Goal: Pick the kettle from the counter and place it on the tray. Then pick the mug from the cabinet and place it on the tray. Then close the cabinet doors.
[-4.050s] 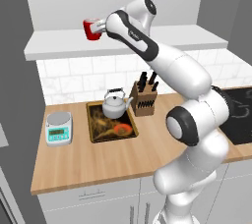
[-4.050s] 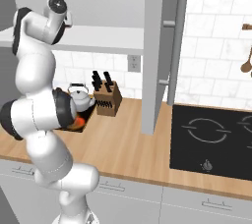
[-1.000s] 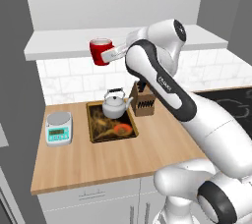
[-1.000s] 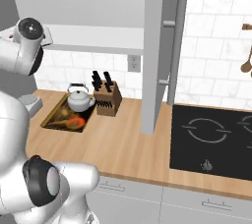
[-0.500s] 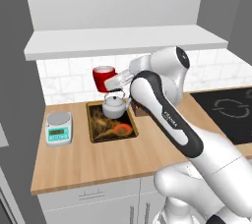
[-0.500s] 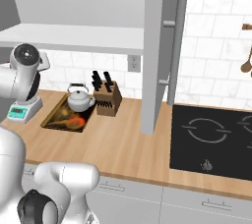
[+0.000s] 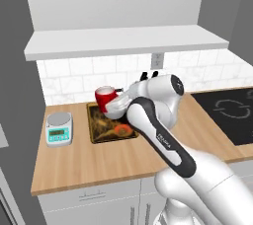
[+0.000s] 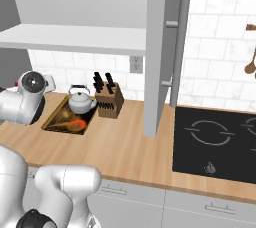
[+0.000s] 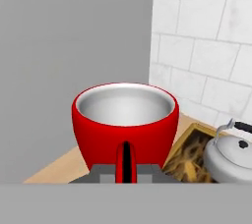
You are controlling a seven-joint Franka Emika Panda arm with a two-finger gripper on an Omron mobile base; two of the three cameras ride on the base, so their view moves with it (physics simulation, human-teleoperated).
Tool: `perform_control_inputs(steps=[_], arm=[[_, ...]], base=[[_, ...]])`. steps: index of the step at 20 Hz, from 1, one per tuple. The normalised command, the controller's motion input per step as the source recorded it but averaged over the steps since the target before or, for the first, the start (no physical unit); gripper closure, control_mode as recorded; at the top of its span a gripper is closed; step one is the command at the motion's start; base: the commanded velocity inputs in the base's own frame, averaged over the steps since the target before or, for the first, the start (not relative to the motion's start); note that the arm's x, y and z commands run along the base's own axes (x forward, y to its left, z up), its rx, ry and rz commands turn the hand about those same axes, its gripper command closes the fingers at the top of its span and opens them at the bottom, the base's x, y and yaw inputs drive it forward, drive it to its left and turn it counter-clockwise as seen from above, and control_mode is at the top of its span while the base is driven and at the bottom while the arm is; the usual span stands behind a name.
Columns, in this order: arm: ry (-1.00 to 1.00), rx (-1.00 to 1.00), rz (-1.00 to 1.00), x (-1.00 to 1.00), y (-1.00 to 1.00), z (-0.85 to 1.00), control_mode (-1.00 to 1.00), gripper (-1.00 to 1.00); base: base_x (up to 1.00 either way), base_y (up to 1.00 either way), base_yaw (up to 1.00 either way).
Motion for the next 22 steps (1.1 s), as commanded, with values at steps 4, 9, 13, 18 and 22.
perform_control_inputs(steps=[4, 9, 13, 18, 22], arm=[[0.00, -0.06, 0.00, 0.30, -0.02, -0.60, -1.00, 1.00], [0.02, -0.12, 0.00, 0.56, -0.10, -0.45, -1.00, 1.00], [0.03, -0.02, 0.00, 0.39, -0.11, -0.40, -1.00, 1.00], [0.00, 0.00, 0.01, 0.15, -0.15, -0.41, -1.00, 1.00], [0.00, 0.00, 0.02, 0.00, -0.13, -0.45, -1.00, 1.00]], base=[[0.00, 0.00, 0.00], [0.00, 0.00, 0.00], [0.00, 0.00, 0.00], [0.00, 0.00, 0.00], [0.00, 0.00, 0.00]])
